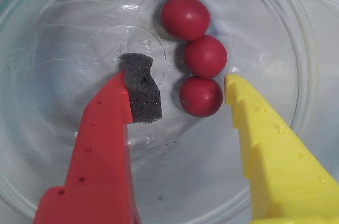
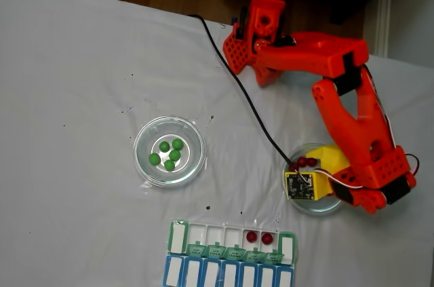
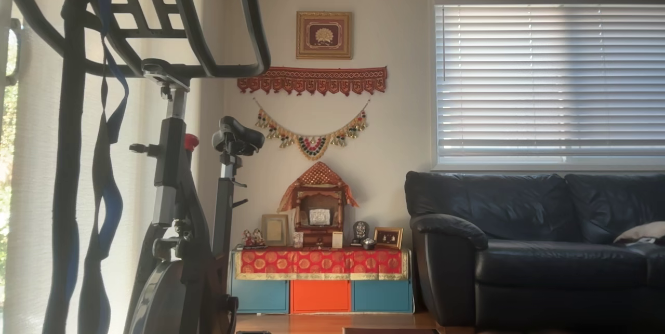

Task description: Sort medicines into box.

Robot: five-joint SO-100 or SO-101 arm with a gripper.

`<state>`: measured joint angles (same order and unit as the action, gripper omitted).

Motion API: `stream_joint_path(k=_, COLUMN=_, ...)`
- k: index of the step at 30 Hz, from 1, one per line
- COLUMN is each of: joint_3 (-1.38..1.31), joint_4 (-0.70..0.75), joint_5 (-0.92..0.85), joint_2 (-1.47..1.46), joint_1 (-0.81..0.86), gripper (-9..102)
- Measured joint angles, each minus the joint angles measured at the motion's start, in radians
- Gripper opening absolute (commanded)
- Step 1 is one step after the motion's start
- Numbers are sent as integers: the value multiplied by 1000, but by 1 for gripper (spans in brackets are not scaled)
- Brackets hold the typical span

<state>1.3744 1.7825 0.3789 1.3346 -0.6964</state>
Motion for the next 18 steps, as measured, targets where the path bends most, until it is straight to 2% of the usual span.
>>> stream_joint_path(k=10, joint_3=-41, joint_4=-29, joint_5=109, joint_2=-6, joint_1=11, gripper=23)
stream_joint_path(k=18, joint_3=-123, joint_4=2, joint_5=218, joint_2=-48, joint_1=25, gripper=23)
